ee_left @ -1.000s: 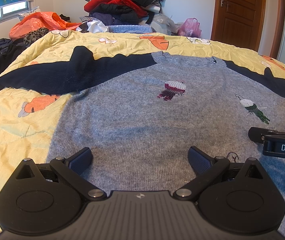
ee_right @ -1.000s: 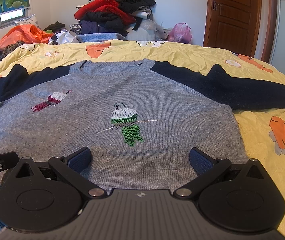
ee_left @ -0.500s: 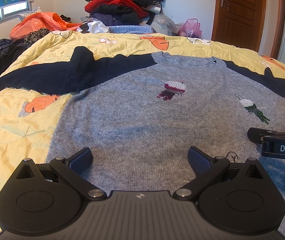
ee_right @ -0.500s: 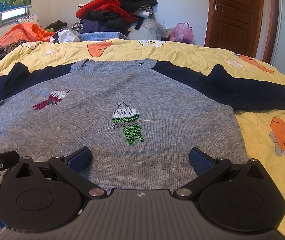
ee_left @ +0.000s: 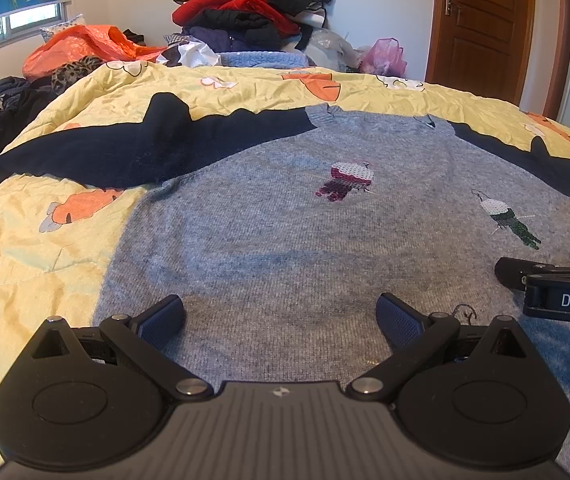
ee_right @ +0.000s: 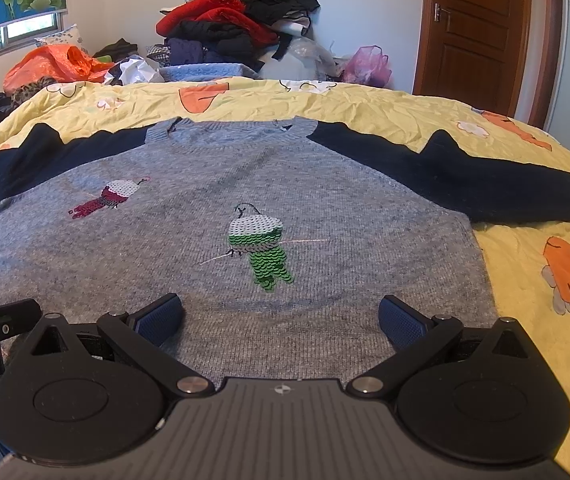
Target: Fold small clothes
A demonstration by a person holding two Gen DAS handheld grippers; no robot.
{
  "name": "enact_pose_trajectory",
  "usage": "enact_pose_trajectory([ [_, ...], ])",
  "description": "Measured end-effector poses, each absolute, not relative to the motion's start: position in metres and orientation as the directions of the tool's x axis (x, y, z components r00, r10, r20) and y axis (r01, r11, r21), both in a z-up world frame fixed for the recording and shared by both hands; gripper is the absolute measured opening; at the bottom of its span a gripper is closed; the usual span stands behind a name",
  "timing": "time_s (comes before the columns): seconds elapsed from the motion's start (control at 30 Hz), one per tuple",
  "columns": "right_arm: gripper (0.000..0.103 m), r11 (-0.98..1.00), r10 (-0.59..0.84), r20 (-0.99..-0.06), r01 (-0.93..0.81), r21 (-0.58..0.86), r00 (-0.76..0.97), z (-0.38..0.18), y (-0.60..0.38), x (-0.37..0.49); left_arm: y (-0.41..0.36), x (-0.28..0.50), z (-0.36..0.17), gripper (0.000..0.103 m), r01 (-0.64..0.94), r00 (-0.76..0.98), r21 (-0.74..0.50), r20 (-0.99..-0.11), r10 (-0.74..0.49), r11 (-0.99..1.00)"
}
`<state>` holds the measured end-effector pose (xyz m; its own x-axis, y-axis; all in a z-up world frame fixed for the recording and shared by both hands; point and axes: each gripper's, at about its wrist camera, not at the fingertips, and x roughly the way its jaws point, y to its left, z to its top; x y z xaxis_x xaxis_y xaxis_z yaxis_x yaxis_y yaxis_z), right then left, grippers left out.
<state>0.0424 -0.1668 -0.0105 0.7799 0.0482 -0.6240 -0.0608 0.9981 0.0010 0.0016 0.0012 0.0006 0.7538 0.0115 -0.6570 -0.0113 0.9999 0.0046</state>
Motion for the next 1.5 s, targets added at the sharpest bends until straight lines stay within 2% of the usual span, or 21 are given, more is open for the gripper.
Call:
enact_pose_trajectory([
  [0.23,0.103,0.996,0.081,-0.627,-0.087,0.021,0.775,-0.008,-0.171,0.040,0.001,0.002,0.001,0.103,-0.009,0.754,0.002,-0.657,0.009,1.000],
  [0.37,0.103,0.977,0.209,-0.664,-0.179,0.113,0.718,0.008,-0.200,0.046,0.000,0.002,0.001,0.103,-0.008,0.754,0.002,-0.657,0.007,1.000],
  [0.43,0.103,0.971,0.229,-0.615,-0.133,0.198,0.754,0.027,-0.236,0.048,0.000,0.002,0.001,0.103,-0.008,0.754,0.001,-0.657,0.007,1.000],
  [0.53,0.103,0.927,0.237,-0.435,-0.068,0.369,0.868,0.054,-0.314,0.050,-0.001,0.001,0.000,0.103,-0.006,0.754,-0.001,-0.657,0.004,1.000],
  [0.6,0.103,0.878,0.194,-0.395,0.021,0.478,0.898,0.062,-0.371,0.061,0.000,0.001,0.000,0.103,-0.007,0.754,-0.001,-0.657,0.004,1.000],
  [0.7,0.103,0.760,0.046,-0.425,0.244,0.602,0.904,0.056,-0.454,0.078,-0.001,0.001,0.000,0.103,-0.006,0.754,-0.002,-0.657,0.003,1.000],
  [0.8,0.103,0.640,-0.036,-0.469,0.381,0.668,0.882,0.039,-0.517,0.088,-0.001,0.001,0.000,0.103,-0.006,0.754,-0.003,-0.657,0.003,1.000],
  [0.9,0.102,0.579,-0.098,-0.497,0.456,0.676,0.862,0.024,-0.552,0.093,-0.001,0.001,0.000,0.103,-0.006,0.754,-0.003,-0.657,0.003,1.000],
  [0.97,0.097,0.541,-0.121,-0.506,0.484,0.688,0.854,0.010,-0.561,0.094,-0.001,0.001,0.000,0.103,-0.006,0.754,-0.002,-0.657,0.003,1.000],
  [1.1,0.092,0.531,-0.124,-0.455,0.446,0.720,0.882,-0.008,-0.563,0.100,0.000,0.001,0.000,0.103,-0.006,0.754,-0.003,-0.657,0.002,1.000],
  [1.23,0.082,0.581,-0.129,-0.420,0.412,0.702,0.898,-0.011,-0.567,0.115,-0.001,0.001,0.000,0.103,-0.006,0.754,-0.003,-0.657,0.002,1.000],
  [1.3,0.064,0.613,-0.141,-0.427,0.418,0.671,0.893,-0.007,-0.568,0.129,0.000,0.001,0.000,0.103,-0.006,0.754,-0.003,-0.657,0.002,1.000],
  [1.37,0.013,0.628,-0.158,-0.466,0.452,0.633,0.871,-0.009,-0.567,0.136,0.000,0.001,0.000,0.103,-0.005,0.754,-0.004,-0.657,0.002,1.000],
  [1.4,0.013,0.617,-0.163,-0.489,0.475,0.627,0.857,-0.009,-0.572,0.136,0.000,0.001,0.000,0.103,-0.005,0.754,-0.004,-0.657,0.001,1.000],
  [1.5,0.013,0.626,-0.192,-0.470,0.477,0.618,0.861,0.001,-0.562,0.129,0.000,0.001,0.000,0.103,-0.005,0.754,-0.005,-0.657,0.001,1.000],
])
